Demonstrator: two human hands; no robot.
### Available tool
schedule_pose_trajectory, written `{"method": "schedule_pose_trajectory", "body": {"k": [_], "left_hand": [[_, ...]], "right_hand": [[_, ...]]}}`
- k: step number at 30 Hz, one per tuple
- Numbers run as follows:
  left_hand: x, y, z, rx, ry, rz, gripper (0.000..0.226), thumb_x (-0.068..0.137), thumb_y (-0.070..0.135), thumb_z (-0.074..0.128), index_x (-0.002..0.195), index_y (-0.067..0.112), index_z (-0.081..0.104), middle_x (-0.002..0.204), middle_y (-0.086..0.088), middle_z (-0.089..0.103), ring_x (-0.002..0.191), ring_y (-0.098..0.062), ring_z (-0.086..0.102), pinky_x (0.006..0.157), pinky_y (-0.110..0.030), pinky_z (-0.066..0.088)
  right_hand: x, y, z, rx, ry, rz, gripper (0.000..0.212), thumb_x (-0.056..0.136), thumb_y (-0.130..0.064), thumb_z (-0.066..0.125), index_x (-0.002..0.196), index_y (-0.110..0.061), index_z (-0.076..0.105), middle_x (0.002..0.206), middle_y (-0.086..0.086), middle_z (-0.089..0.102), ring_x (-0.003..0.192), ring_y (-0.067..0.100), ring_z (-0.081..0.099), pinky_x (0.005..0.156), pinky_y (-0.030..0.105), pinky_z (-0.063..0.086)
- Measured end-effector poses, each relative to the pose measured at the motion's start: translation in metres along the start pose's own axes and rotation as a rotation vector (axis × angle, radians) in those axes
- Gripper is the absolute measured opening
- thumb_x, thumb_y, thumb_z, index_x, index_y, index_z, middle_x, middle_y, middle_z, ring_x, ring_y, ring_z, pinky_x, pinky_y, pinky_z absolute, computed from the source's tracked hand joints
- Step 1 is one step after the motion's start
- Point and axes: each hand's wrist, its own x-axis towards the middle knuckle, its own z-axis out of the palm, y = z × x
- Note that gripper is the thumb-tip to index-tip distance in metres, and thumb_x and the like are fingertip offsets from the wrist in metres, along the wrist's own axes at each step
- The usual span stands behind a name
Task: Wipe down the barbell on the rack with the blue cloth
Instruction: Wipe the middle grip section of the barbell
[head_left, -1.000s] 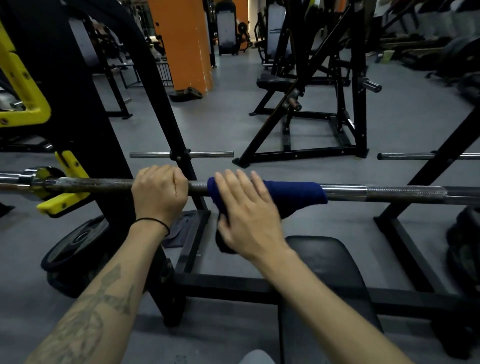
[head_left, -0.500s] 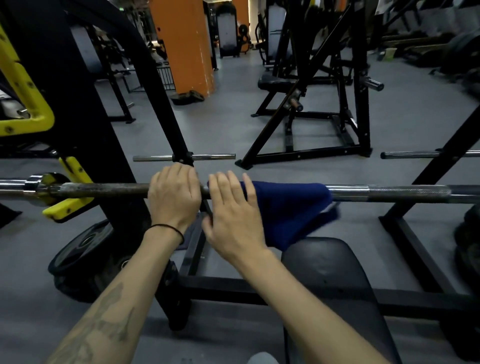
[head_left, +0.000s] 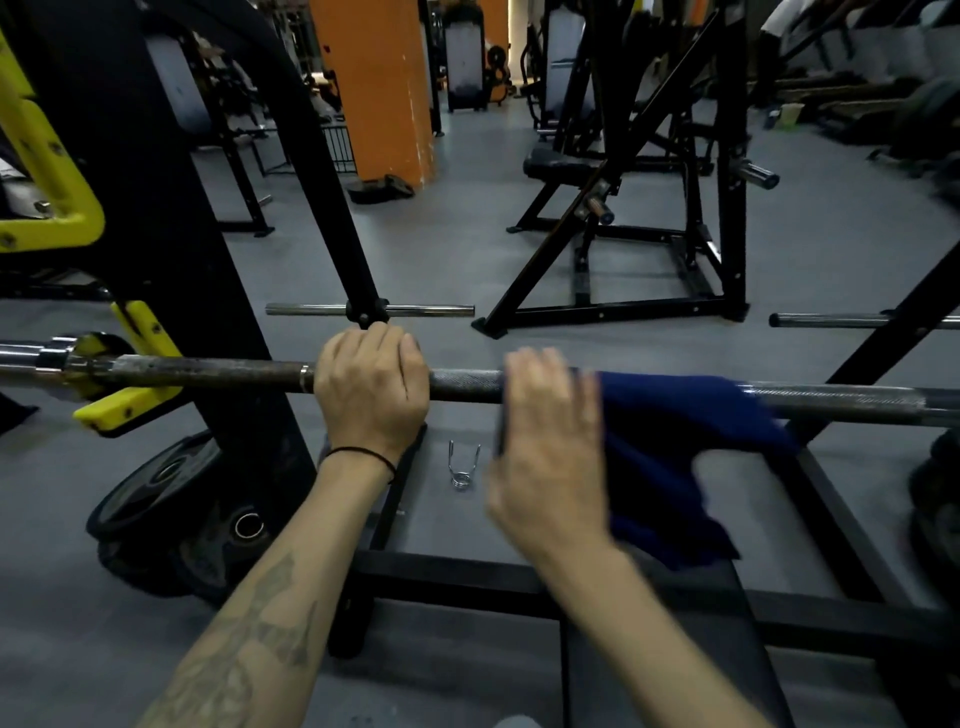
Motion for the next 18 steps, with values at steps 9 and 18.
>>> {"method": "schedule_pose_trajectory", "body": {"k": [9,18], "left_hand": [[-0.002,0.002,-0.01,-0.085,-0.009,0.04,0.034,0.104,0.029,0.036,0.079,0.013,0.051,0.076,-0.003,0.047,0.069,-0.02,0.04,0.067,-0.037,0.035],[0.016,0.015,-0.01,-0.029,0.012,0.233,0.038,0.1,0.023,0.043,0.064,0.013,0.046,0.067,-0.007,0.046,0.062,-0.028,0.044,0.058,-0.038,0.03]], "right_hand": [[-0.009,0.051,-0.017,0.008,-0.014,-0.173,0.085,0.082,-0.017,0.066,0.159,-0.006,0.032,0.164,0.013,0.035,0.154,0.028,0.026,0.127,0.047,0.018],[0.003,0.027,-0.001,-0.053,0.053,-0.138,0.074,0.089,-0.023,0.063,0.155,-0.004,0.039,0.158,0.013,0.043,0.15,0.032,0.034,0.126,0.051,0.016]]}}
